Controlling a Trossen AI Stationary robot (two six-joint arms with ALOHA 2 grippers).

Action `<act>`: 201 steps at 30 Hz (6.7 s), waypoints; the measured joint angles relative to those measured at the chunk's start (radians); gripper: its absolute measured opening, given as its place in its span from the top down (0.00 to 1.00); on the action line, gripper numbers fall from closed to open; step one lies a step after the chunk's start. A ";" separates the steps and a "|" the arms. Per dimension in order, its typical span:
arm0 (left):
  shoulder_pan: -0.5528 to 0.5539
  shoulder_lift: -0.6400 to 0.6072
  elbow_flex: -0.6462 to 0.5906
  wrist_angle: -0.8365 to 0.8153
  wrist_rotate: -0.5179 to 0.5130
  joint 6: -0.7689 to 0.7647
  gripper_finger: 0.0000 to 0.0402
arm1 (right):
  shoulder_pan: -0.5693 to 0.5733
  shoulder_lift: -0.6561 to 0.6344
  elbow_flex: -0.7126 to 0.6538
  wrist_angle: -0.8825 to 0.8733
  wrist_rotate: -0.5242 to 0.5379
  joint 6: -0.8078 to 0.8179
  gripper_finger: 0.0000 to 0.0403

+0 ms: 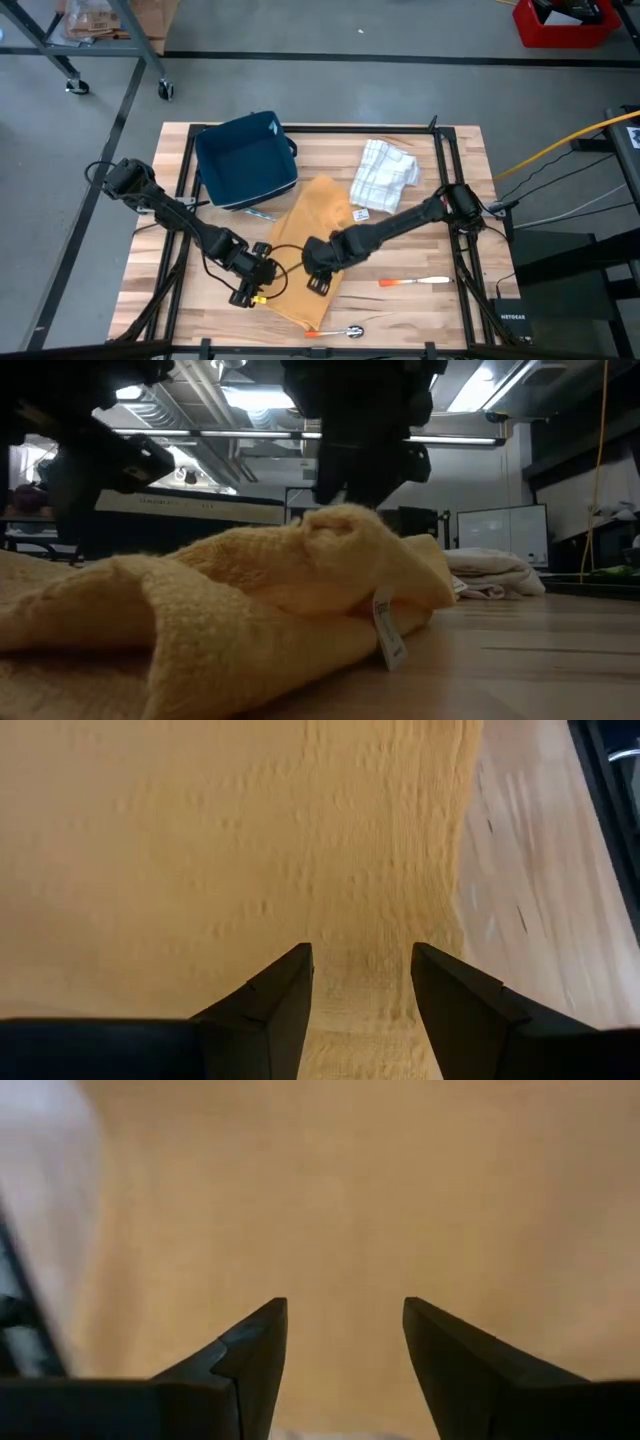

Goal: Fold towel
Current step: Fold the yellow towel

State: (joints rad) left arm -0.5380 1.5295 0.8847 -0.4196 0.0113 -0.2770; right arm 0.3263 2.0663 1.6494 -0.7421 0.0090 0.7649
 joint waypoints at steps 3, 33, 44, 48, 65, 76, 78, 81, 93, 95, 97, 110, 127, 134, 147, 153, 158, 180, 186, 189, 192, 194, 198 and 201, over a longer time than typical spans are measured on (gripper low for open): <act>-0.013 0.000 -0.016 0.012 0.000 -0.015 0.59 | 0.032 -0.001 -0.031 0.095 0.013 0.050 0.49; -0.167 0.031 -0.082 -0.332 0.038 -0.200 0.59 | 0.178 -0.002 -0.057 0.165 0.190 0.102 0.49; -0.160 0.024 0.046 -0.468 0.037 -0.188 0.59 | 0.075 -0.003 -0.056 -0.123 0.361 0.315 0.49; -0.160 0.024 0.031 -0.439 0.025 -0.188 0.59 | 0.021 -0.003 -0.061 -0.154 0.356 0.301 0.49; -0.159 0.135 -0.018 0.090 0.018 -0.150 0.59 | -0.195 -0.006 -0.254 0.002 0.242 0.187 0.49; -0.094 0.273 -0.018 0.531 0.032 -0.088 0.59 | -0.264 -0.004 -0.256 0.088 0.243 -0.028 0.49; -0.083 0.283 -0.019 0.593 0.043 -0.089 0.59 | -0.264 -0.003 -0.256 0.096 0.242 -0.076 0.49; -0.073 0.287 -0.019 0.663 0.058 -0.113 0.59 | -0.262 -0.003 -0.256 0.095 0.239 -0.119 0.49; -0.056 0.149 0.000 0.623 0.060 -0.001 0.59 | -0.114 -0.104 -0.133 -0.035 0.232 -0.197 0.49; -0.056 0.099 0.000 0.541 0.061 0.024 0.59 | -0.068 -0.105 -0.094 -0.050 0.212 -0.197 0.49; -0.061 0.049 0.001 0.442 0.061 0.046 0.59 | -0.021 -0.109 -0.062 -0.033 0.191 -0.197 0.49; -0.114 -0.031 0.001 0.008 0.059 0.270 0.59 | 0.201 -0.088 -0.069 0.082 0.140 -0.195 0.49; -0.225 0.064 -0.008 -0.018 -0.058 0.766 0.59 | 0.268 0.072 -0.072 0.274 0.051 -0.516 0.49; -0.235 0.130 -0.007 -0.004 -0.159 0.837 0.59 | 0.271 0.083 -0.072 0.275 0.034 -0.650 0.49; -0.237 0.137 -0.009 0.081 -0.175 0.830 0.59 | 0.270 0.132 -0.072 0.343 0.059 -0.721 0.49; -0.233 0.150 -0.009 0.118 -0.175 0.826 0.59 | 0.269 0.134 -0.072 0.347 0.070 -0.721 0.49; -0.226 0.193 -0.006 0.204 -0.171 0.759 0.62 | 0.269 0.145 -0.071 0.351 0.037 -0.719 0.57; -0.219 0.101 0.041 0.189 -0.075 0.242 0.99 | 0.271 0.143 -0.037 0.426 -0.190 -0.241 0.98; -0.205 0.031 0.042 0.190 0.066 0.047 0.99 | 0.271 0.142 0.058 0.427 -0.188 -0.242 0.99; -0.205 0.016 0.043 0.194 0.140 -0.086 0.99 | 0.272 0.141 0.093 0.404 -0.183 -0.227 0.99; -0.210 0.013 0.043 0.207 0.228 -0.208 0.99 | 0.279 0.141 0.128 0.316 -0.155 -0.193 0.99; -0.215 0.013 0.043 0.222 0.271 -0.265 1.00 | 0.287 0.141 0.155 0.254 -0.128 -0.163 0.99; -0.221 0.011 0.043 0.280 0.336 -0.321 1.00 | 0.300 0.141 0.231 0.136 -0.084 -0.136 1.00; -0.218 0.010 0.043 0.352 0.405 -0.342 1.00 | 0.303 0.141 0.297 0.049 -0.056 -0.136 1.00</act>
State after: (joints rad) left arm -0.7563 1.5398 0.9279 -0.0681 0.4159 -0.6187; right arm 0.6296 2.2074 1.9464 -0.6936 -0.0466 0.6292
